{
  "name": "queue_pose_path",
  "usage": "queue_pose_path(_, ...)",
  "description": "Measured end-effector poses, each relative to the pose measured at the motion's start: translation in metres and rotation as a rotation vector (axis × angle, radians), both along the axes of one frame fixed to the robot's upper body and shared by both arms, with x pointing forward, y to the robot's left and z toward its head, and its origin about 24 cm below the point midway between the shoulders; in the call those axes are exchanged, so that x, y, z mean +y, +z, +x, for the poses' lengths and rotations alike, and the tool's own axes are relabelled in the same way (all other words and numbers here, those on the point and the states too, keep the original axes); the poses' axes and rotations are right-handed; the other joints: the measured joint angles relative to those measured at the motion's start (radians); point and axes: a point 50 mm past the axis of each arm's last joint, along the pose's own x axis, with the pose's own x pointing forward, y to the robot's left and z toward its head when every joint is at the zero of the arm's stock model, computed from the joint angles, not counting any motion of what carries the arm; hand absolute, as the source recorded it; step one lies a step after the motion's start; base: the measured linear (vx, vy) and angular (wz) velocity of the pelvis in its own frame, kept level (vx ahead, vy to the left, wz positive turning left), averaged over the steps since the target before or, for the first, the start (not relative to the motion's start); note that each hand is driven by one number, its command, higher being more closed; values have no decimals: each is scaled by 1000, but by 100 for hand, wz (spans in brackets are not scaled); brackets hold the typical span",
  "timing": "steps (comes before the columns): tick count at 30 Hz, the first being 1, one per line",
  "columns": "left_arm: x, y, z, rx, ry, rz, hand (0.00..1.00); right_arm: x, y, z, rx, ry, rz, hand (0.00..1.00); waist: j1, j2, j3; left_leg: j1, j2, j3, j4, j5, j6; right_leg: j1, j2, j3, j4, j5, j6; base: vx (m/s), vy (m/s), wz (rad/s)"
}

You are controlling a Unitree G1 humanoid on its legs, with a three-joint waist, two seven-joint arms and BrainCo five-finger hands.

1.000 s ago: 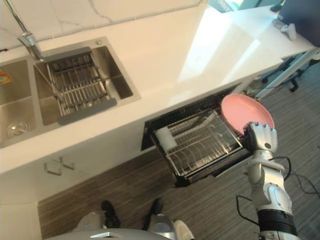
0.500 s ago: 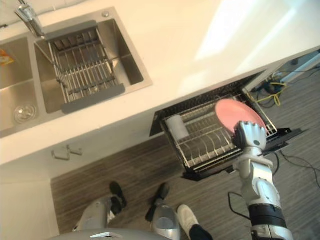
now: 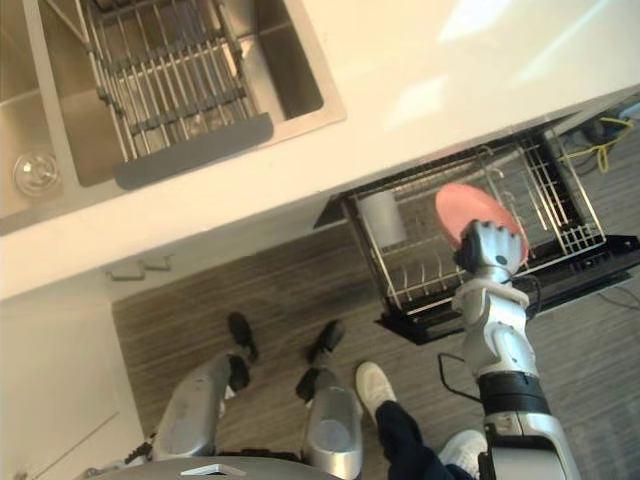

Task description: Walk over to the sink, pick up the cup, carry it to the dishwasher, place the cup inside the dishwasher, then close the dishwasher door

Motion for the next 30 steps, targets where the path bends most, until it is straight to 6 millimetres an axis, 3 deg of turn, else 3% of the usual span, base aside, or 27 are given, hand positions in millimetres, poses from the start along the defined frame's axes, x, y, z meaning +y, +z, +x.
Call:
queue_pose_path(8,-2,1,17,-13,-10,-15,0,0,9,24,-23,-38,109,100,11,35,29,-65,-25,-33,-32,38,11,-85,-18,8,19,11,-8,-1,66,2)
queue_pose_path(20,-13,3,42,-76,-106,-35,0,-23,22,36,-148,-244,323,100,37,106,63,-121,-52,-80,-104,102,7,-200,-38,62,72,13,-14,10,19,0)
queue_pose_path(21,-14,3,44,-77,-109,-36,0,-28,21,34,-154,-281,336,0,40,110,64,-128,-52,-79,-104,104,5,-213,-38,70,76,13,-14,13,0,-6)
queue_pose_path(30,-17,7,64,-137,-131,-31,0,-35,33,34,-227,-344,365,0,40,122,70,-130,-57,-79,-136,129,-1,-262,-40,120,103,13,-19,9,-11,-10)
